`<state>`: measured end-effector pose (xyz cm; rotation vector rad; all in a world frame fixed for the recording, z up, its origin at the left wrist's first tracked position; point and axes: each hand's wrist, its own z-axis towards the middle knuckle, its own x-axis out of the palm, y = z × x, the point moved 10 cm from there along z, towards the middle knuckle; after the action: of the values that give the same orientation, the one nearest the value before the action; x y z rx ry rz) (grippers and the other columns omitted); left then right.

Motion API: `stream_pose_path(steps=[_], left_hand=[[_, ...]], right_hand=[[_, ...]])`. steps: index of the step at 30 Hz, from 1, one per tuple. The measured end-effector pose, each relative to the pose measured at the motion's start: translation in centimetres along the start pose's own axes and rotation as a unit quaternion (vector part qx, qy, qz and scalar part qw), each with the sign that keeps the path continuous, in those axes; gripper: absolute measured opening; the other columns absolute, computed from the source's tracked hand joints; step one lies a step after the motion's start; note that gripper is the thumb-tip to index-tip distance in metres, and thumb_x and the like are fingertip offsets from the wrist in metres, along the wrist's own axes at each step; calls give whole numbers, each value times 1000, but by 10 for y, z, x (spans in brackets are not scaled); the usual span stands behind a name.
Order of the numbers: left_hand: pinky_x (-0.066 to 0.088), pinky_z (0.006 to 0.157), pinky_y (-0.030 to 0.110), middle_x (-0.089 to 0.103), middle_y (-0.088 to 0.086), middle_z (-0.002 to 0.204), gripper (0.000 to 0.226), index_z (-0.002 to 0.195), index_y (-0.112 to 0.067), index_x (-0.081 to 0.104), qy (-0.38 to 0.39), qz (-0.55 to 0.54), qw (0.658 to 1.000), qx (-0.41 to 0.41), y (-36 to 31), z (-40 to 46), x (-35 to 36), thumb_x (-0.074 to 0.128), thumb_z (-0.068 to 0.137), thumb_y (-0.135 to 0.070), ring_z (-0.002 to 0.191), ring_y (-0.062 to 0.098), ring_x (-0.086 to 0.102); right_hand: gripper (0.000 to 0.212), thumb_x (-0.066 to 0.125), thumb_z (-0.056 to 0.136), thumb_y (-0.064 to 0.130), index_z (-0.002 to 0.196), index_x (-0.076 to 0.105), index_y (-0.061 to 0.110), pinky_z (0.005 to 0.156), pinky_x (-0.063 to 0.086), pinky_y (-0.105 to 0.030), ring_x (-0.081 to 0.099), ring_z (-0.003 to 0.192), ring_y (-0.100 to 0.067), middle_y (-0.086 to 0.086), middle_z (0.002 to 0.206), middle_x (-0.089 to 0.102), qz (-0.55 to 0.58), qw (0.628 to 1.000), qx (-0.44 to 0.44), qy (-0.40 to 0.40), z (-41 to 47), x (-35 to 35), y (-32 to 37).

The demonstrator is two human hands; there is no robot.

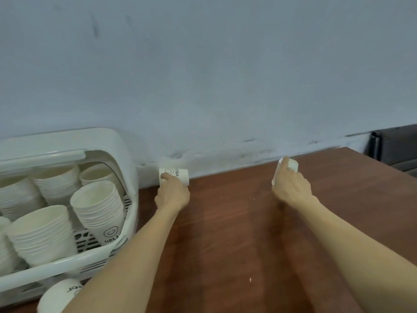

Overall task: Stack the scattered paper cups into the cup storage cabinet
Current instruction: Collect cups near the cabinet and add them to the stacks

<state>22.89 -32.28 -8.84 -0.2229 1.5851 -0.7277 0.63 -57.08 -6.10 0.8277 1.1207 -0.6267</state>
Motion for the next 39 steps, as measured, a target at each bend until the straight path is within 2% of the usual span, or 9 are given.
stream_pose_path(steps=[3, 6, 10, 14, 19, 25, 29, 35, 39], left_hand=[[42, 91, 45, 51, 19, 131, 49, 132, 1, 28, -65, -84, 993, -43, 3, 10, -6, 51, 92, -15, 118, 40, 49], [43, 90, 46, 55, 22, 126, 43, 127, 0, 32, -111, -140, 978, -107, 14, 18, -9, 52, 92, -14, 117, 41, 52], [54, 82, 43, 67, 22, 106, 33, 115, -2, 51, -75, -161, 973, -149, 38, 37, 7, 53, 88, -22, 96, 37, 65], [47, 76, 36, 62, 14, 108, 23, 115, -11, 52, -97, -131, 985, -63, 18, 16, -6, 49, 93, -19, 100, 38, 60], [43, 80, 42, 60, 14, 114, 33, 128, -22, 41, -66, -12, 991, 113, -39, -35, -6, 43, 95, -21, 106, 40, 55], [37, 71, 35, 64, 10, 109, 30, 116, -20, 53, -36, 26, 982, 181, -75, -70, -2, 42, 90, -9, 102, 35, 58], [37, 72, 34, 64, 10, 110, 30, 113, -16, 56, -13, 41, 980, 197, -86, -80, -1, 42, 88, -7, 103, 33, 58], [34, 73, 35, 59, 12, 115, 35, 125, -15, 50, 15, 79, 966, 245, -92, -112, -6, 42, 91, -8, 103, 33, 55], [35, 71, 36, 60, 13, 112, 23, 114, -10, 51, 24, 113, 956, 268, -87, -129, -17, 43, 92, -8, 99, 33, 56]], right_hand=[[72, 55, 88, 17, 143, 9, 2, 78, 40, -42, 55, 105, -43, -23, 117, 54, -21, 1000, 6, 6, 9, 8, -7], [60, 56, 87, 17, 135, 24, 2, 76, 39, -42, 55, 105, -42, -21, 116, 56, -28, 1000, 6, 8, 11, 14, -8], [55, 57, 85, 15, 130, 30, 0, 69, 38, -38, 59, 98, -41, -19, 108, 60, -46, 998, -15, -25, 6, 13, -2], [45, 58, 82, 13, 121, 38, 1, 63, 38, -34, 62, 87, -36, -17, 97, 63, -67, 995, -32, -72, -13, 3, 11], [41, 64, 82, 16, 116, 46, 1, 61, 41, -31, 65, 82, -31, -13, 94, 65, -59, 995, -26, -73, -48, 2, 31], [11, 46, 85, 8, 89, 56, 8, 56, 35, -29, 64, 79, -30, -11, 85, 67, -75, 991, -69, -83, -71, -11, 62], [23, 44, 87, 8, 109, 47, 5, 58, 34, -31, 64, 81, -33, -11, 87, 66, -34, 992, -34, -115, -57, -27, 49], [36, 40, 93, 15, 125, 36, 0, 77, 40, -41, 55, 108, -42, -20, 116, 59, 61, 994, 76, -42, -9, -6, -3], [37, 48, 90, 29, 115, 54, 2, 79, 51, -40, 61, 97, -37, -18, 110, 60, 129, 983, 115, 56, -8, 17, -12]])
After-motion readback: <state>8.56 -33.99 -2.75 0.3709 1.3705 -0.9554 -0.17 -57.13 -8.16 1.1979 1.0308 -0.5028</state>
